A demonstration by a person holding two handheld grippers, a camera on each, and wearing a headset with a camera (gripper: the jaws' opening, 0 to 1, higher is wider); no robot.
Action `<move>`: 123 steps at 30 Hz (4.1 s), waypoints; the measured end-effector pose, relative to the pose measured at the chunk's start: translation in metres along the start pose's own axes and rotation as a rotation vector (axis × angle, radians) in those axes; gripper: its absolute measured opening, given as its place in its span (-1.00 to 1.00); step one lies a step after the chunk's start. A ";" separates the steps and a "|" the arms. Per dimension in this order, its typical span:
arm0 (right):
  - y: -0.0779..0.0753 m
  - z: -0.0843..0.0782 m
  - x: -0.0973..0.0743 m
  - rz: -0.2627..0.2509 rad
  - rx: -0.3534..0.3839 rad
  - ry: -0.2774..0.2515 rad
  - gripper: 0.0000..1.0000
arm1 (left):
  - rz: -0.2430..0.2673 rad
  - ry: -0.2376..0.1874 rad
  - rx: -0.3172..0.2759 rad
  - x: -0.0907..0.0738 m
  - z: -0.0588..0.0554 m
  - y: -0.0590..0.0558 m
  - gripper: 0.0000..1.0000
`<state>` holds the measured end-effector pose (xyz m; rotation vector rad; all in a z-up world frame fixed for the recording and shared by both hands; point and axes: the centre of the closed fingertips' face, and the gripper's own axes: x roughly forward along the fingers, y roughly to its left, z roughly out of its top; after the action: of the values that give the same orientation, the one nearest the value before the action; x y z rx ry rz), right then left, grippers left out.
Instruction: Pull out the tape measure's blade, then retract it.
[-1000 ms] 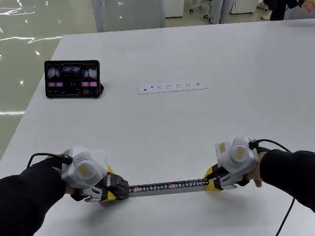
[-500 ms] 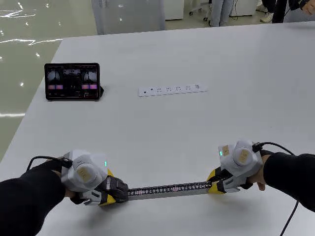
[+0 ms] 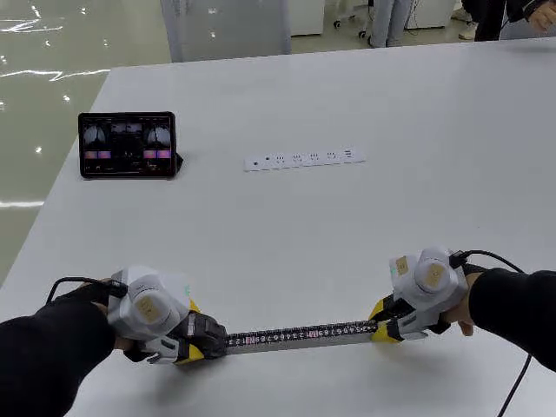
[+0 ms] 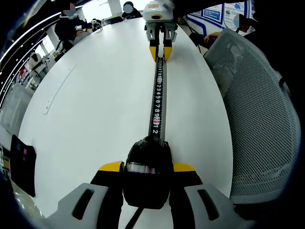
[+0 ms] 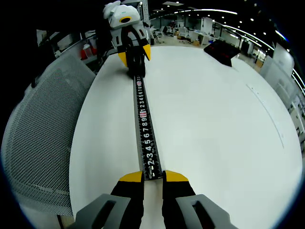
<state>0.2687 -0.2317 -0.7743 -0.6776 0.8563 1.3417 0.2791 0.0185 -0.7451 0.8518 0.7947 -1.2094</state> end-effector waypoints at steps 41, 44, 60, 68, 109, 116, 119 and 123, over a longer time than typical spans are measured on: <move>-0.002 -0.001 0.001 0.012 -0.068 0.116 -0.76 | -0.016 0.028 0.051 0.000 0.002 0.001 -0.35; -0.002 0.000 0.001 0.010 -0.065 0.122 -0.76 | -0.020 0.032 0.052 0.001 0.002 0.001 -0.36; -0.004 0.000 0.003 -0.035 -0.019 0.179 -0.76 | 0.014 0.038 0.050 0.003 0.001 0.002 -0.33; -0.001 -0.002 0.001 0.007 -0.060 0.162 -0.73 | -0.016 0.054 0.049 -0.004 -0.002 0.006 -0.29; -0.006 0.023 -0.029 -0.140 0.093 0.034 0.41 | -0.008 -0.112 -0.232 -0.028 0.017 0.009 0.94; -0.007 0.029 -0.031 -0.168 0.131 -0.019 0.88 | 0.013 -0.162 -0.282 -0.030 0.022 0.012 0.98; -0.007 0.029 -0.031 -0.175 0.162 -0.042 0.98 | 0.025 -0.198 -0.334 -0.033 0.025 0.015 0.98; -0.009 0.027 -0.036 -0.205 0.197 -0.071 0.98 | 0.008 -0.248 -0.436 -0.037 0.031 0.009 0.98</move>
<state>0.2806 -0.2298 -0.7298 -0.5445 0.8266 1.0757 0.2830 0.0087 -0.6974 0.3412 0.8092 -1.0547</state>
